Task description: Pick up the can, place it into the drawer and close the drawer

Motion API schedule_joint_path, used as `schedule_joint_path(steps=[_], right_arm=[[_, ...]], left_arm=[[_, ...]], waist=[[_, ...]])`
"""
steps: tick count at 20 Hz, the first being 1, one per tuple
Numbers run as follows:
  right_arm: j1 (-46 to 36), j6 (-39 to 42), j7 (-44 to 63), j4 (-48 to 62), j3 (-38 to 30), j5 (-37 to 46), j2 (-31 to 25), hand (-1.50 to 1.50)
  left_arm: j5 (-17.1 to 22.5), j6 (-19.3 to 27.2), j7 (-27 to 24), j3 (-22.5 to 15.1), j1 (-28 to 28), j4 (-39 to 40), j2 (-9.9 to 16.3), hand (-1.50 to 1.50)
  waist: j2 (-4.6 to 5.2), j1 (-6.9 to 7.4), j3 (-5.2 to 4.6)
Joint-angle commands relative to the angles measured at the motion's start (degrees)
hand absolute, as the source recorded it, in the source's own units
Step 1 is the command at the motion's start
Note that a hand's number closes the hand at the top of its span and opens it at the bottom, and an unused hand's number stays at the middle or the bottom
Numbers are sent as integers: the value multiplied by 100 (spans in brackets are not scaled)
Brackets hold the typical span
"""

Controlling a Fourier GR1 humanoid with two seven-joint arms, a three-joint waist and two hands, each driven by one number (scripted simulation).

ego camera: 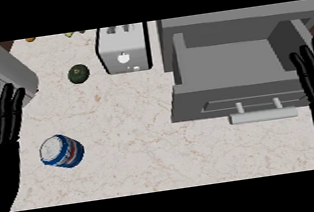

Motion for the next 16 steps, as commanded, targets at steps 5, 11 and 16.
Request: schedule_joint_path(steps=[5, 11, 16], right_arm=[[-101, 214, 160, -13, -68, -192, -99, -150], [173, -532, 1240, 206, -741, -107, -9, -150], [872, -366, 853, 50, -680, -66, 152, -150]], left_arm=[[1882, -1533, -403, 949, 731, -152, 756, -150], [1869, -1381, 1133, 1170, 1051, 197, 1263, -150], [2466, -1597, 1580, 1691, 1517, -474, 1307, -150]], waist=[[-3, 27, 171], [6, -8, 176], [-2, -4, 177]])
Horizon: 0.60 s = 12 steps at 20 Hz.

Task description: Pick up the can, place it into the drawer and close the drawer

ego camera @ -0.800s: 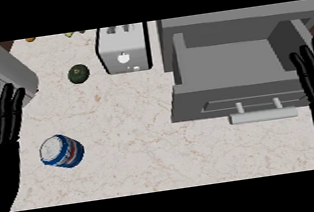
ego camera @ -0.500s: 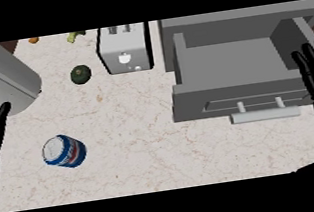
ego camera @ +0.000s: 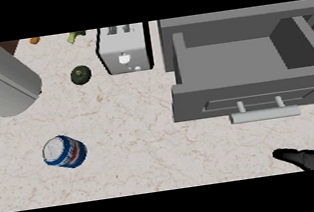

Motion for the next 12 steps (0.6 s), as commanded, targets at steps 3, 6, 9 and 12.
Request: schedule_joint_path(steps=[3, 6, 9, 12], right_arm=[[244, 378, -98, 71, -634, -511, -206, -150], [848, 864, -371, -42, -1040, -1050, -318, -150], [823, 1033, -465, 70, -1290, -1176, -348, -150], [1268, 1261, -710, -94, -1362, -1226, -223, -150]], left_arm=[[691, -316, 658, 563, 96, -305, 195, -150], [1095, -602, 547, 1040, 484, -400, 236, -150], [1185, -693, 722, 1255, 558, -591, 160, -150], [1270, -693, 668, 1282, 607, -203, -93, -150]], waist=[[2, -9, 5], [-6, -15, 5], [-2, -8, 4], [-2, -34, 3]])
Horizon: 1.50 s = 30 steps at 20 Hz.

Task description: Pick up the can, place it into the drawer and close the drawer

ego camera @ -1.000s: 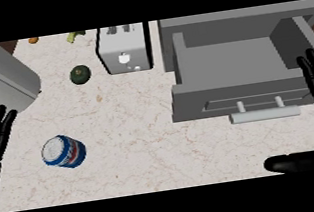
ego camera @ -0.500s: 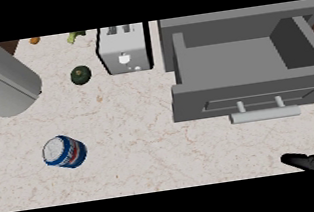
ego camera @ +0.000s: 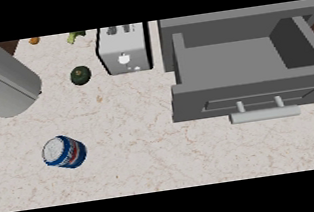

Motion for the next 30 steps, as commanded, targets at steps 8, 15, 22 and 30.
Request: schedule_joint_path(steps=[8, 15, 22, 30], right_arm=[[297, 568, -204, -2, -444, -401, 42, -150], [428, 797, 124, -225, -943, -794, -40, -150], [775, 1231, 13, -481, -1177, -917, 262, -150], [585, 1697, -264, 139, -1602, -991, 132, -150]], left_arm=[[1092, 582, 1054, 197, -413, 218, -136, -150], [1063, 776, 1454, 35, -920, 659, -145, -150], [582, 832, 1444, -195, -1185, 896, -410, -150], [-620, 411, 458, -587, -1573, 2302, -741, -150]], waist=[[10, -34, 0], [12, -28, -2], [7, -30, -1], [15, -43, -2]])
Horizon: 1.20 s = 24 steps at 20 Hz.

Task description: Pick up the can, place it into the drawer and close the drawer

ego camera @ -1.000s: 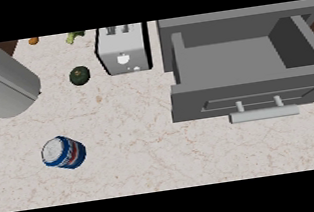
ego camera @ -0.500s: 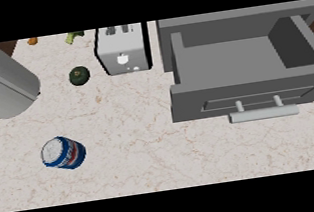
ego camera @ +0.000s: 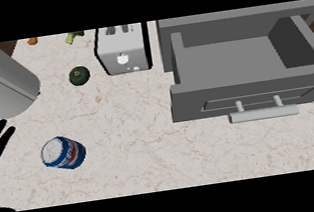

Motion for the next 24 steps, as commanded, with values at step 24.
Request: schedule_joint_path(steps=[24], right_arm=[[-71, 844, 401, -190, -743, -208, 440, -150]], left_arm=[[-1874, -442, -3103, 61, -174, 3298, -215, -150]], waist=[[-1, 18, 0]])
